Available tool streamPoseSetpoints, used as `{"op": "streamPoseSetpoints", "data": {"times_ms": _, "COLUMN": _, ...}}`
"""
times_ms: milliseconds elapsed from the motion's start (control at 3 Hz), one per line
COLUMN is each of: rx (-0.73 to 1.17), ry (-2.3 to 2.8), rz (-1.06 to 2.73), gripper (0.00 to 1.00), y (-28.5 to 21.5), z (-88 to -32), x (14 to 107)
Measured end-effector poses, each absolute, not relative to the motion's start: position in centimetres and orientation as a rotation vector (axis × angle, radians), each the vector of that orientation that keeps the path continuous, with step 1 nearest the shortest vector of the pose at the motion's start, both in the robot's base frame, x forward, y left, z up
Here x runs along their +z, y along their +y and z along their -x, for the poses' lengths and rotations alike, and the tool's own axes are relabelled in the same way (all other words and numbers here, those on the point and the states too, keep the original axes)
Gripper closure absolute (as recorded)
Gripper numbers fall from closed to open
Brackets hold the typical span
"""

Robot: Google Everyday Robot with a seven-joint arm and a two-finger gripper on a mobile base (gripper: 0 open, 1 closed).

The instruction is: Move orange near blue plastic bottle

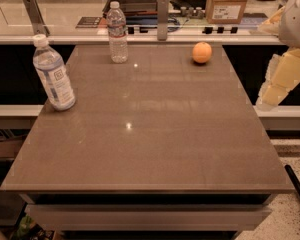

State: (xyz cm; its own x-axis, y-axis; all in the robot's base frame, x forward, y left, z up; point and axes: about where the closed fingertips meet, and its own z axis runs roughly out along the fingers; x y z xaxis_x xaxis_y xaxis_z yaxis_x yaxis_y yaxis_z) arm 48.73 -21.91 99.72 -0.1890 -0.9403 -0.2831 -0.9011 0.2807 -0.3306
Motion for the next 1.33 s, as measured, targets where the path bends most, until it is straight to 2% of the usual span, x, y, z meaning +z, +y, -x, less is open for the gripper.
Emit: {"op": "streamPoseSetpoints", "data": {"times_ms": 1333, "rx": -0.065, "ry": 2.024, "rz": 1.063, "gripper": 0.0, "y": -25.6, "z": -64.2, "x": 97.9}}
